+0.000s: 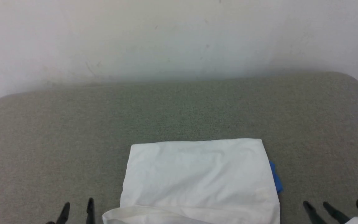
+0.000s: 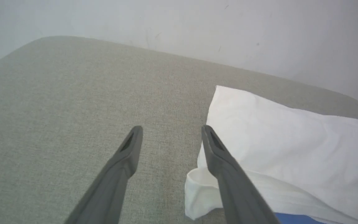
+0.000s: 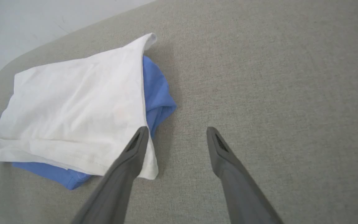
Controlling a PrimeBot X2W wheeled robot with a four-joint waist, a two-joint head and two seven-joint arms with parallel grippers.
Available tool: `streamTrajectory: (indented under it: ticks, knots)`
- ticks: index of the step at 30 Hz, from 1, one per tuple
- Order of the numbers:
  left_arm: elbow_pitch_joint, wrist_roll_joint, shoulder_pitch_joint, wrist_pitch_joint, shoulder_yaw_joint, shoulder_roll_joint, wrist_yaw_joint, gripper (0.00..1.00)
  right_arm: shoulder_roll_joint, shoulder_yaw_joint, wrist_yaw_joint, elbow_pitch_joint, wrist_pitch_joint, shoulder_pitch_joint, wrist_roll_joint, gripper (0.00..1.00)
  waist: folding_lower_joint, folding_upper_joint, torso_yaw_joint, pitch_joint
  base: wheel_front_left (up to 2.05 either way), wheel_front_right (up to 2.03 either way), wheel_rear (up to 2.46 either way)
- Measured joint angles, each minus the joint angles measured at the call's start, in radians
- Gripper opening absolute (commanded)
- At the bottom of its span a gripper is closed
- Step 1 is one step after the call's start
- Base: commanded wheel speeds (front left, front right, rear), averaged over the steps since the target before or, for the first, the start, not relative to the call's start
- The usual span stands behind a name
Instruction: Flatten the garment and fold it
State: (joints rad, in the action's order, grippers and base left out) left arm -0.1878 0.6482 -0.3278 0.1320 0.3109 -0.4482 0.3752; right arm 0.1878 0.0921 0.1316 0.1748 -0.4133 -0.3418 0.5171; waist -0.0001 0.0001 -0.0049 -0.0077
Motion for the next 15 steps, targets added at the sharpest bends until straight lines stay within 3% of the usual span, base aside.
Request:
streamTrajectory:
  ticks: [6,15]
  knots:
    - [0.020,-0.090,0.039,0.108,-0.010,0.007,-0.024,1.00,0.019,0.014,0.000,-0.047,-0.067,0.100,-0.024,1.00,0.0001,0.0000,0.037,-0.019,0.00,0.00,0.00]
    - [0.027,-0.224,0.108,0.124,-0.010,0.072,-0.059,1.00,0.031,-0.078,0.000,-0.335,-0.132,0.313,-0.025,1.00,0.0002,0.0000,0.110,-0.011,0.00,0.00,0.00]
